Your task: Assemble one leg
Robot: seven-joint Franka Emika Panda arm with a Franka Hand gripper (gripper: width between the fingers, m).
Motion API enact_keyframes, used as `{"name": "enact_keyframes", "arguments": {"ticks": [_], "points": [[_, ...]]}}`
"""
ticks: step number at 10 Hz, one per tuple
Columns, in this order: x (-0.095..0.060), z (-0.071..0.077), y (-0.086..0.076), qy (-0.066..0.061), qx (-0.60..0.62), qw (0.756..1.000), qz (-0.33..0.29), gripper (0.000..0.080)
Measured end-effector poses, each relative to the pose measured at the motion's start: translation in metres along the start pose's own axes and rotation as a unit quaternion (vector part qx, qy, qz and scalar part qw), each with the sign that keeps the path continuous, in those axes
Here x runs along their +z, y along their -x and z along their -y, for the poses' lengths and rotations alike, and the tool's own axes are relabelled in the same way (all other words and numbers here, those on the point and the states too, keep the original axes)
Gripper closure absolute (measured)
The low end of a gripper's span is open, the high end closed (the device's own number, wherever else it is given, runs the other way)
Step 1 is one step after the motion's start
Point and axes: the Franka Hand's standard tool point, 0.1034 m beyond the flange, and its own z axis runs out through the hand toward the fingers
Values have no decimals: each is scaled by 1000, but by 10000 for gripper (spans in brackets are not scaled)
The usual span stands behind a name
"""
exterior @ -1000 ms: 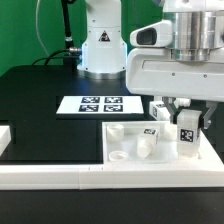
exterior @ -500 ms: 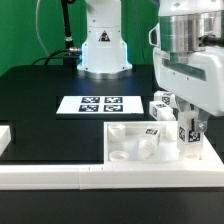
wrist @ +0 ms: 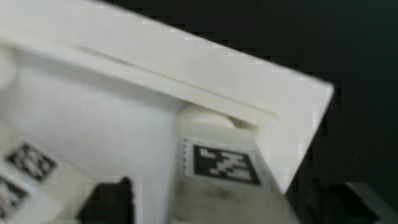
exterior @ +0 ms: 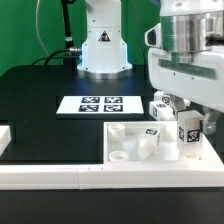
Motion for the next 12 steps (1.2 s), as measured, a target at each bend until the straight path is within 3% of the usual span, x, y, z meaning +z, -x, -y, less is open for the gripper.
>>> {"name": "enact_keyframes", "arguments": {"ticks": [4,6,7,8,9,10,11,12], "points": [[1,-2,-1,4,-133,991,1,152],[-1,-5,-8,16,-324,946,12,151],[-1,-6,-13,12,-316,949,14,151],[0,-6,-12,12,-291,957,13,236],[0,-5,-11,12,-274,962,13,371],[0,-5,-11,13,-245,969,13,371],[0,-5,-11,13,-224,974,12,514],[0,-5,-11,14,-176,984,12,514]]}}
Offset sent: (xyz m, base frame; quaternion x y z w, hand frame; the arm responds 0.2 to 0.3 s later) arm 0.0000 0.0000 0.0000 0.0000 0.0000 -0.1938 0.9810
